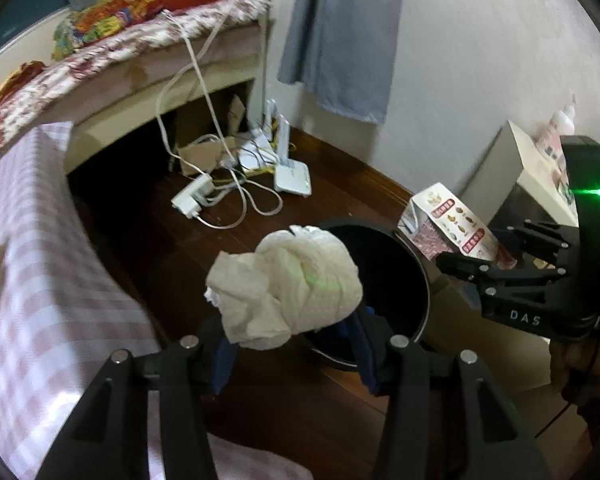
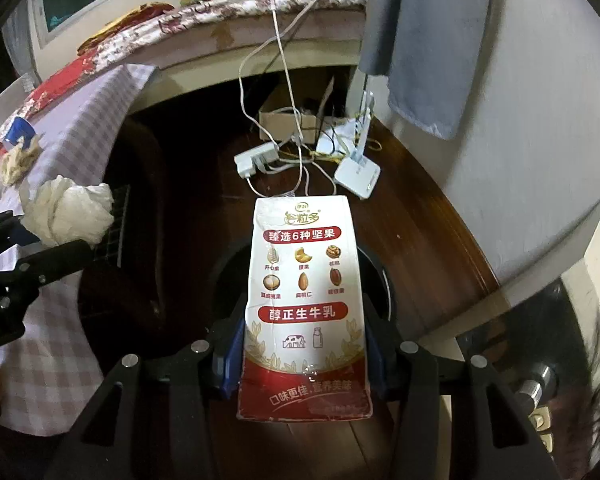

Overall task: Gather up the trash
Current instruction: 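Carry the tissue bundle and nut-milk carton in both tools over the black bin, then open both tools to drop the tissue and carton into the bin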

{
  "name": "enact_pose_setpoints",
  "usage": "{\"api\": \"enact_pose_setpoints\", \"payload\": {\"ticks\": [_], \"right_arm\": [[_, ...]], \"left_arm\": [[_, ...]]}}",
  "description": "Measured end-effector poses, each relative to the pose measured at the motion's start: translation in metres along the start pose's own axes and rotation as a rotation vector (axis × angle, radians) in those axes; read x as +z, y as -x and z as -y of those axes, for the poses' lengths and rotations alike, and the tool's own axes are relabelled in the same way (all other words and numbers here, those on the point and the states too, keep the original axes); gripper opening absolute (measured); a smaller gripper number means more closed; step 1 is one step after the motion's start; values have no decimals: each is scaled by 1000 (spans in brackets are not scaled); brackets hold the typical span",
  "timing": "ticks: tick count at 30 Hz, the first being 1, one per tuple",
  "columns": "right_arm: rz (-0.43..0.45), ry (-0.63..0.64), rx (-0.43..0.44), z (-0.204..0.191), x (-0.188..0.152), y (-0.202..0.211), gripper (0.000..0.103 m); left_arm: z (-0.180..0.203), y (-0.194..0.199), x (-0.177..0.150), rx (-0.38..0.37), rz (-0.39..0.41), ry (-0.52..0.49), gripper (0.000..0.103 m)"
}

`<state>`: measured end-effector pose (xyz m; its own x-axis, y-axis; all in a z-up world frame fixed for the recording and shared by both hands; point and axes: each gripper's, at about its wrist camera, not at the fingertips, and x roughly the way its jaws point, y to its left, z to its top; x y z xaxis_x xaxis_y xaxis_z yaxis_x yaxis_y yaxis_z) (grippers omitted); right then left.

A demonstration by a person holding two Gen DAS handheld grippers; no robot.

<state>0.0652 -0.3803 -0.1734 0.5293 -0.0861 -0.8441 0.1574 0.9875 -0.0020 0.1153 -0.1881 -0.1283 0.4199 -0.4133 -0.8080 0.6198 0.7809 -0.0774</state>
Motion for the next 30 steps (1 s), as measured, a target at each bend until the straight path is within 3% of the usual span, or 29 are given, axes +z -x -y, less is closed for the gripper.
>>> {"api": "enact_pose_setpoints", "payload": {"ticks": [10, 23, 24, 26, 27, 29, 30], "right_arm": [[-68, 27, -7, 16, -24, -29, 52], [-133, 97, 25, 17, -31, -70, 52], [-143, 111, 30, 16, -32, -76, 52], [-168, 152, 43, 14, -35, -91, 52], [-177, 188, 4, 13, -38, -102, 60], [-205, 211, -56, 15, -44, -116, 83], [-213, 197, -48, 18, -45, -118, 83]], "left_arm": [[16, -43, -2, -46, -114, -27, 51], [22, -92, -9, -75, -232, -14, 52], [23, -99, -9, -89, -251, -17, 54], [24, -115, -9, -119, -295, 2, 69], [23, -121, -10, -141, -314, 23, 81], [21, -125, -10, -146, -325, 56, 88], [21, -122, -10, -129, -319, 58, 91]]}}
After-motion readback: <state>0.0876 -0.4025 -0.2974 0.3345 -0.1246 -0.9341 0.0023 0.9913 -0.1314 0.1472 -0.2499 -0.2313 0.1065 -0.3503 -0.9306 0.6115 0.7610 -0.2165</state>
